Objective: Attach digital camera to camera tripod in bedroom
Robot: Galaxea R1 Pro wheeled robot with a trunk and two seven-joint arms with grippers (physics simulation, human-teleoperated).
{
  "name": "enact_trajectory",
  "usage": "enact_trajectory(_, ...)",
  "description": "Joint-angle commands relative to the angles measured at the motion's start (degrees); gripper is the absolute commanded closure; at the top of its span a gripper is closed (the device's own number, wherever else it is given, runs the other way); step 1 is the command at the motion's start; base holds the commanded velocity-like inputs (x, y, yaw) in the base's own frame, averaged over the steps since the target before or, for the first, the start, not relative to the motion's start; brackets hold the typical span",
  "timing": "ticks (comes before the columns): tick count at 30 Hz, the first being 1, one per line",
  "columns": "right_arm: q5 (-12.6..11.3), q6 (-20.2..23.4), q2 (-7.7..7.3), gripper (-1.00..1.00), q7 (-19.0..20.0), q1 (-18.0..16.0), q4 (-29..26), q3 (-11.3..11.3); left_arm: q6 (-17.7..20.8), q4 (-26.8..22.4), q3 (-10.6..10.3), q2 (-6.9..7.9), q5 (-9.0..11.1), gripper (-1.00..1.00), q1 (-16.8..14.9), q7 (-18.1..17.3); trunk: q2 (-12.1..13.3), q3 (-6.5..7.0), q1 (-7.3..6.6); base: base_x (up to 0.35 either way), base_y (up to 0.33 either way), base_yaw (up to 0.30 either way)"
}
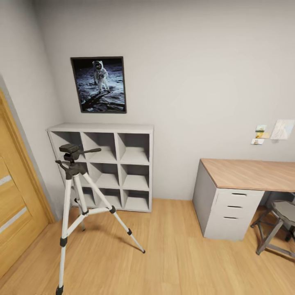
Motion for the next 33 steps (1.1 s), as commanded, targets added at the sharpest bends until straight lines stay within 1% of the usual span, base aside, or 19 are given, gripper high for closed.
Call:
enact_trajectory(1, 0.48, -0.33, -0.03, -1.0, 0.14, -0.07, 0.17, -0.49, -0.17, 0.01, -0.1, -0.04, -0.04, 1.0, -0.06, 0.12, -0.12, -0.12, 0.05, 0.216, -0.163, 0.277)
enact_trajectory(26, 0.52, -0.33, -0.04, -1.0, 0.14, -0.07, 0.17, -0.49, -0.17, 0.02, -0.16, -0.11, -0.04, 1.0, -0.06, 0.1, -0.12, -0.12, 0.05, 0.246, -0.191, 0.277)
enact_trajectory(33, 0.52, -0.34, -0.03, -1.0, 0.14, -0.07, 0.17, -0.49, -0.17, 0.03, -0.16, -0.03, -0.04, 1.0, -0.06, 0.1, -0.12, -0.12, 0.05, 0.081, -0.047, 0.277)
